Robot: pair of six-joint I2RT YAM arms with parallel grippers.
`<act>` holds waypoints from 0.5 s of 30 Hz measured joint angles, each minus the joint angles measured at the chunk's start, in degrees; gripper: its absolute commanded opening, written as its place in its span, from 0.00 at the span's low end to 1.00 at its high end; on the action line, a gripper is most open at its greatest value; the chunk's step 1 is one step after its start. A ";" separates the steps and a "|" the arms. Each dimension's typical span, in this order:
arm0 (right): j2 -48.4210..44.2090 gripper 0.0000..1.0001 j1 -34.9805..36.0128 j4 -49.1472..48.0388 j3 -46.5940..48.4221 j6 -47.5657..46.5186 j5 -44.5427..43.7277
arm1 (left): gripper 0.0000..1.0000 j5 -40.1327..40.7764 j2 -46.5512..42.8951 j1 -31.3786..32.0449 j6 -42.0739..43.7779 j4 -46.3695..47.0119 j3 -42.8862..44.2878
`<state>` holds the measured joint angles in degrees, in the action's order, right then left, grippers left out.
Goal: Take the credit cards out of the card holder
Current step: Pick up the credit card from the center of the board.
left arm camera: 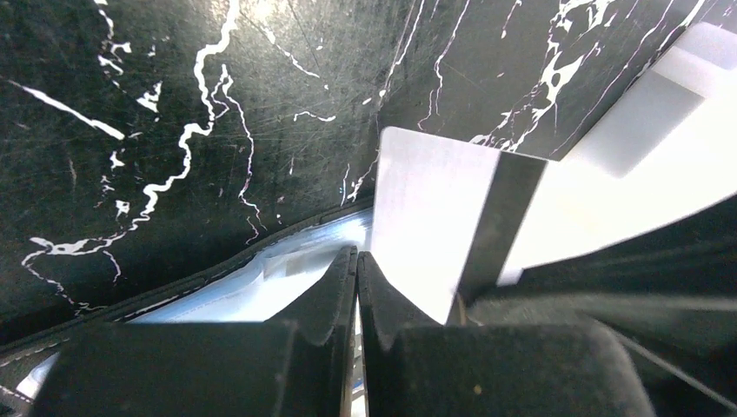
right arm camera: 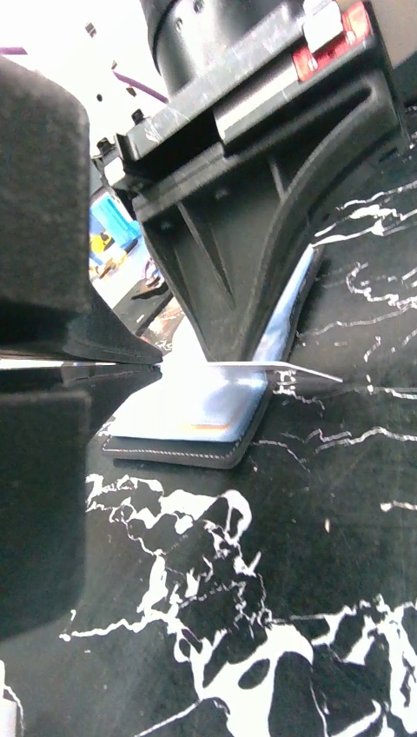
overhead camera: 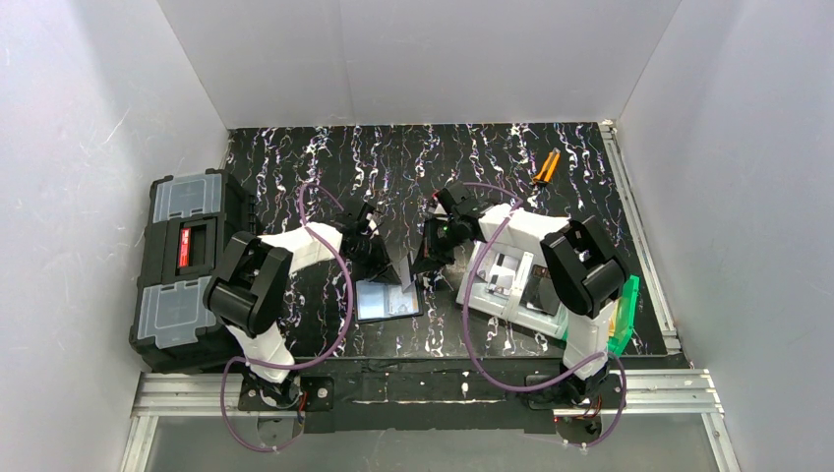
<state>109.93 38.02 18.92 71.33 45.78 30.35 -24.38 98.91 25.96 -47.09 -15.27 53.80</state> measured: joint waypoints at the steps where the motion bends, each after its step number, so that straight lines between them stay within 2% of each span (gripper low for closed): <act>1: -0.59 0.01 0.00 0.02 0.00 0.04 -0.02 | 0.00 0.20 -0.07 0.15 0.26 -0.35 0.22; 6: -2.54 0.01 0.04 0.44 0.00 0.04 -0.55 | 0.00 2.19 -1.42 0.79 2.12 -4.20 1.36; 9: -3.58 0.01 0.04 1.25 0.00 -0.26 -1.44 | 0.06 3.78 -4.04 0.81 3.45 -7.91 2.56; 12: -5.29 0.01 0.04 2.84 0.02 -0.83 -2.75 | 0.15 5.40 -7.30 0.81 4.76 -10.93 4.44; 15: -8.50 0.01 0.04 5.60 0.02 -1.25 -5.25 | 0.31 6.64 -10.56 0.81 6.14 -13.03 5.64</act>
<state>101.43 38.06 24.51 71.35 44.53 25.10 -17.74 88.36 26.76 -40.95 -28.29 59.44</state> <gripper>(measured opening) 0.023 0.183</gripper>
